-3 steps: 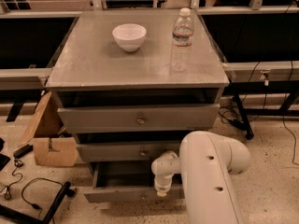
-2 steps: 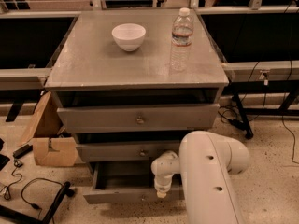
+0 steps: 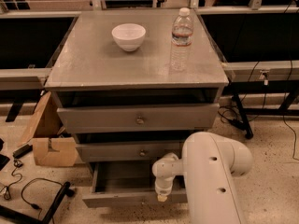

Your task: Open bottom drawer

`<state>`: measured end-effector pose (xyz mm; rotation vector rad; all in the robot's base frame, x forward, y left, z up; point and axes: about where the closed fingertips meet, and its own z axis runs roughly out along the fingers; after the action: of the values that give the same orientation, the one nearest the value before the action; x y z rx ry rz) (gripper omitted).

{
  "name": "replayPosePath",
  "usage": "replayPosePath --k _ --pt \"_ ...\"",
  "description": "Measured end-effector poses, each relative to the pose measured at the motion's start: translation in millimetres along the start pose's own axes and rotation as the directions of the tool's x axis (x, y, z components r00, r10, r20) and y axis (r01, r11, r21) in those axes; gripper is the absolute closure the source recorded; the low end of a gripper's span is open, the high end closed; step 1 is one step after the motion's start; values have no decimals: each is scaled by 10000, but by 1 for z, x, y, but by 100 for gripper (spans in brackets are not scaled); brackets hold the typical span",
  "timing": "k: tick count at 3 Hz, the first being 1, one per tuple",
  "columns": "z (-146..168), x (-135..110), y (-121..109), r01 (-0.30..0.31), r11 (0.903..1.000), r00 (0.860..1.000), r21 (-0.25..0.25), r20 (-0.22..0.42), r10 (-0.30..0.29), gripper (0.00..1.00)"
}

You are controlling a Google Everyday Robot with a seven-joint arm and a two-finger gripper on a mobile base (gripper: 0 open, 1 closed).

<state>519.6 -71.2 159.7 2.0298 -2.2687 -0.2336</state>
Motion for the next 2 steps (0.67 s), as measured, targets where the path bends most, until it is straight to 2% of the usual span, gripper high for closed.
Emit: replayPosePath --k 1,2 --pt "5 5 19 86 9992 9999 -390 107 -82 100" --pt "4 4 18 87 9992 9999 -392 108 -83 100"
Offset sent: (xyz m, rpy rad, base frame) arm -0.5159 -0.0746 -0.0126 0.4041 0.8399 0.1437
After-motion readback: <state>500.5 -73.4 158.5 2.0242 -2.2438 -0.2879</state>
